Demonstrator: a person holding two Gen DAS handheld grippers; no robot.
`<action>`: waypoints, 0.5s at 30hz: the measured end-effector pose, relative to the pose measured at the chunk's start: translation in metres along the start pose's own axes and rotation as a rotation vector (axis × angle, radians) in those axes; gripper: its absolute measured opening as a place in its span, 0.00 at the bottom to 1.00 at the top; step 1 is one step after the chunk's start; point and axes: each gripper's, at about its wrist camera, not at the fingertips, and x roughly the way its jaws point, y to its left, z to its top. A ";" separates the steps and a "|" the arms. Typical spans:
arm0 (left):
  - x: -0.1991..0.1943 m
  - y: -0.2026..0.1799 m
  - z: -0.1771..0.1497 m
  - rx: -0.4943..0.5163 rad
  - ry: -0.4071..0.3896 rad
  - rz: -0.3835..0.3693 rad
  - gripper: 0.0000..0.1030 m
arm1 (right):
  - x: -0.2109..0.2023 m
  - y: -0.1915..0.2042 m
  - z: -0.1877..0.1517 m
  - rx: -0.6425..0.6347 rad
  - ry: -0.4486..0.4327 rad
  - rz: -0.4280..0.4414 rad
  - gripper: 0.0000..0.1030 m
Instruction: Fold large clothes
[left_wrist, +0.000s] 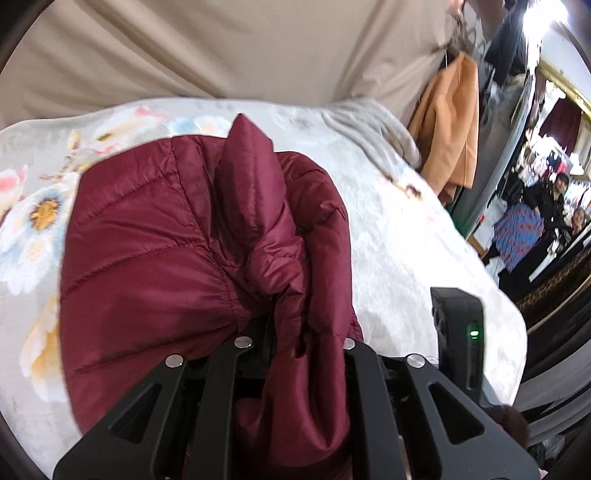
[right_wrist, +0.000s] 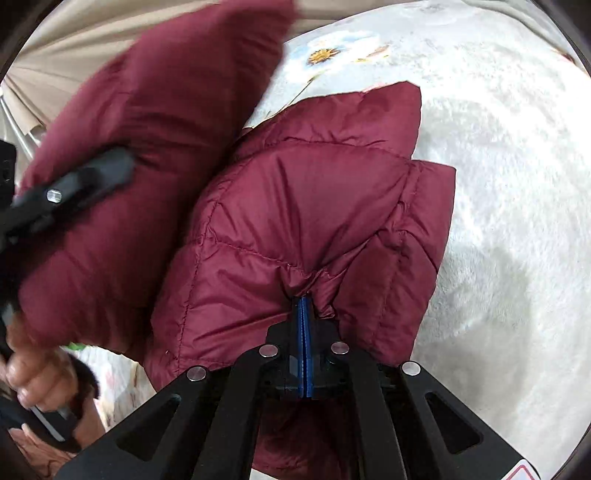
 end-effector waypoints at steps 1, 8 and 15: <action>0.007 -0.003 -0.001 0.005 0.010 0.001 0.11 | 0.000 -0.002 0.000 0.006 -0.001 0.006 0.05; 0.046 -0.003 -0.006 -0.025 0.064 0.004 0.12 | -0.009 -0.017 0.002 0.046 -0.013 0.036 0.04; 0.071 -0.006 -0.019 -0.006 0.082 0.044 0.15 | -0.052 -0.038 0.000 0.102 -0.090 0.075 0.05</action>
